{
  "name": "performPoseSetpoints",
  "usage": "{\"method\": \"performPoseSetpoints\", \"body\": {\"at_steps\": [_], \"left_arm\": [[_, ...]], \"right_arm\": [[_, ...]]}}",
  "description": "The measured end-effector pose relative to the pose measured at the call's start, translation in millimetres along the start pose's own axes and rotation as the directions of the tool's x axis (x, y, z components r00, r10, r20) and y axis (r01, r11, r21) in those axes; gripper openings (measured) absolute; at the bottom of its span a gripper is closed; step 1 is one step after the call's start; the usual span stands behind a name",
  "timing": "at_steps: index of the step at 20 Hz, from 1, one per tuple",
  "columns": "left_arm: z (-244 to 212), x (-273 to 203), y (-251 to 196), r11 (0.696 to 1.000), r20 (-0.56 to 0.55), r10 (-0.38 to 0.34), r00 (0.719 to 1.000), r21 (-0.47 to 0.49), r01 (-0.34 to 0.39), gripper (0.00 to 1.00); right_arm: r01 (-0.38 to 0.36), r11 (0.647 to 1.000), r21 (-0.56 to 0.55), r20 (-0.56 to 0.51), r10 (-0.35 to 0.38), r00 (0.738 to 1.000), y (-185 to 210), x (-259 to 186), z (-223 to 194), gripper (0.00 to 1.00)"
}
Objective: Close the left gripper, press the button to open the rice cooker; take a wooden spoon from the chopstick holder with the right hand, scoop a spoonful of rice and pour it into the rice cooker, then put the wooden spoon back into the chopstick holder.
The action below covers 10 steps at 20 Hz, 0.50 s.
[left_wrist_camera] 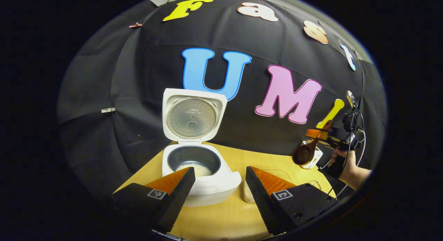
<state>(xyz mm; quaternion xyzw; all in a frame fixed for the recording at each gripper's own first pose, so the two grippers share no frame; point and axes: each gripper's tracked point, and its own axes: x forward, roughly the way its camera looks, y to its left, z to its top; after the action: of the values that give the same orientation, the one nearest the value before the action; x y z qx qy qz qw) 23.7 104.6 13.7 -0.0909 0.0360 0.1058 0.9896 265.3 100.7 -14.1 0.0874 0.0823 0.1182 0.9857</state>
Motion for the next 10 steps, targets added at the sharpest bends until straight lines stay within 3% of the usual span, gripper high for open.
{"method": "performPoseSetpoints", "body": {"at_steps": [5,10], "left_arm": [[-7,5,-19,0.999,-0.018,0.013,1.000,0.032,-0.012,0.95],[-16,9,-27,0.999,-0.051,0.026,0.998,0.026,-0.025,0.95]], "right_arm": [[0.149,0.988,0.038,-0.020,-0.148,0.989,-100,-25,-6,0.18],[0.228,0.973,0.034,-0.060,-0.226,0.972,-163,-35,-24,0.19]]}}
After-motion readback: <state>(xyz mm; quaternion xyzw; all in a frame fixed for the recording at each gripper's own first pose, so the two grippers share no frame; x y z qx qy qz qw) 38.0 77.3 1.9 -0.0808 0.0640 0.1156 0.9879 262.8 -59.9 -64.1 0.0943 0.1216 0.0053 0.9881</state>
